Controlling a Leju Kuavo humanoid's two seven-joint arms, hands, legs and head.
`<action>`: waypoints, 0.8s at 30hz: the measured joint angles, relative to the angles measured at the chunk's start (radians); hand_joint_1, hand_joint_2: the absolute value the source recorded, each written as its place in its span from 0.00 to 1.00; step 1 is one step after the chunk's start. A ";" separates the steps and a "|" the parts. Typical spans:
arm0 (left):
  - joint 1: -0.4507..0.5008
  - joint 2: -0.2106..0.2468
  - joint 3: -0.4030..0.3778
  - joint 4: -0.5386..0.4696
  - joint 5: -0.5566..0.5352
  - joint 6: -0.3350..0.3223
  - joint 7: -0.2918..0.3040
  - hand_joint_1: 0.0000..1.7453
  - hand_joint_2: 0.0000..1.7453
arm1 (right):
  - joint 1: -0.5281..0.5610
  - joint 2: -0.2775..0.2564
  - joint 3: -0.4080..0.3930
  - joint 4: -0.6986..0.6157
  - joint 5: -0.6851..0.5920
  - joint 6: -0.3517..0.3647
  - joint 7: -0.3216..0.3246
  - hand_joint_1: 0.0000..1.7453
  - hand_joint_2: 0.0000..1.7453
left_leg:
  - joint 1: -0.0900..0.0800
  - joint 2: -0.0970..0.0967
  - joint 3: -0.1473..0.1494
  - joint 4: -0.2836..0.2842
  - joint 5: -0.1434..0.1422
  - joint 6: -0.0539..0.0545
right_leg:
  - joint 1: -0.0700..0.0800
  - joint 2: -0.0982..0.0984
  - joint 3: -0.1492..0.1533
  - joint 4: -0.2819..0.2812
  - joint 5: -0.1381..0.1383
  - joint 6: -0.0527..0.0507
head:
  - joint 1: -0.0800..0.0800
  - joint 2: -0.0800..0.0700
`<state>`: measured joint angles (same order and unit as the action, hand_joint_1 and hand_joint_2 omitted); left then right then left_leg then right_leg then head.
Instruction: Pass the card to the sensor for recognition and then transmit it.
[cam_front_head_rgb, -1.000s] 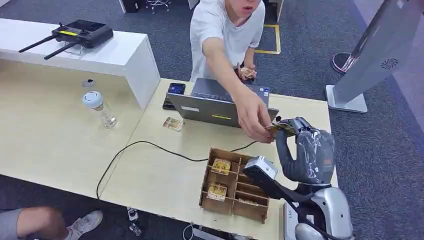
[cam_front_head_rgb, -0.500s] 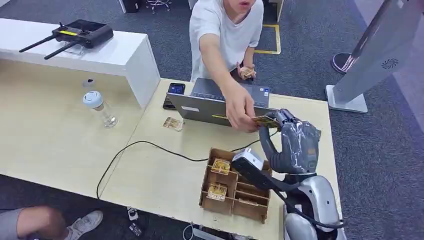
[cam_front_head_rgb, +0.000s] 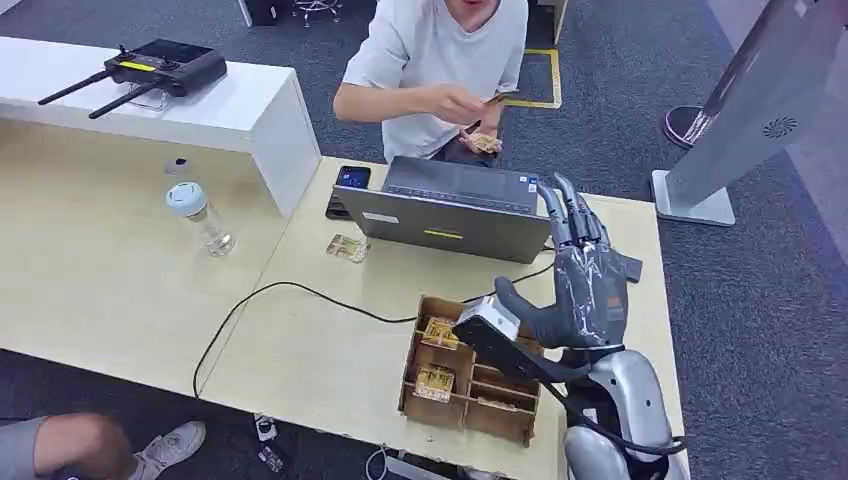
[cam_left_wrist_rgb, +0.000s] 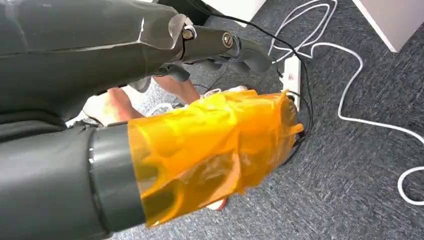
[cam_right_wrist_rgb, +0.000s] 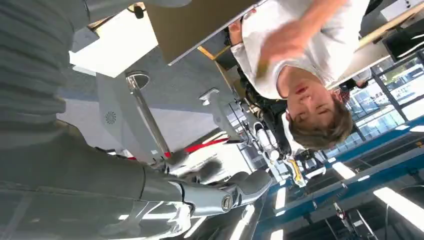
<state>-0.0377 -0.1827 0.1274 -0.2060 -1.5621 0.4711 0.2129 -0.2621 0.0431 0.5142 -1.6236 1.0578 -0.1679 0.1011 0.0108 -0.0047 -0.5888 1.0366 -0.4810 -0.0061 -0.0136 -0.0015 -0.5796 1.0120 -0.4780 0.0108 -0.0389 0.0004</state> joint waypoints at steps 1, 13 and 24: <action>0.000 0.000 0.000 0.000 0.002 0.001 0.000 0.00 0.00 | 0.001 0.000 0.000 0.000 -0.001 -0.001 -0.002 0.00 1.00 | 0.000 0.000 0.000 0.000 0.000 0.000 | 0.000 0.000 0.000 0.000 0.000 0.000 | 0.000 0.000; 0.003 0.000 0.002 0.000 0.018 0.011 0.002 0.00 0.00 | 0.042 0.000 0.006 -0.076 -0.017 -0.019 -0.030 0.00 1.00 | 0.000 0.000 0.000 0.000 0.000 0.000 | 0.000 0.000 0.000 0.000 0.000 0.000 | 0.000 0.000; 0.013 0.000 0.009 0.000 0.041 0.035 0.002 0.00 0.00 | 0.127 -0.009 0.017 -0.141 -0.032 -0.039 -0.074 0.00 1.00 | 0.000 0.000 0.000 0.000 0.000 0.000 | 0.000 0.000 0.000 0.000 0.000 0.000 | 0.000 0.000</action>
<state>-0.0244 -0.1823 0.1366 -0.2060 -1.5213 0.5058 0.2152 -0.1349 0.0339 0.5314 -1.7643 1.0262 -0.2068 0.0275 0.0108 -0.0046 -0.5890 1.0366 -0.4814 -0.0057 -0.0136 -0.0014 -0.5800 1.0118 -0.4783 0.0109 -0.0389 0.0004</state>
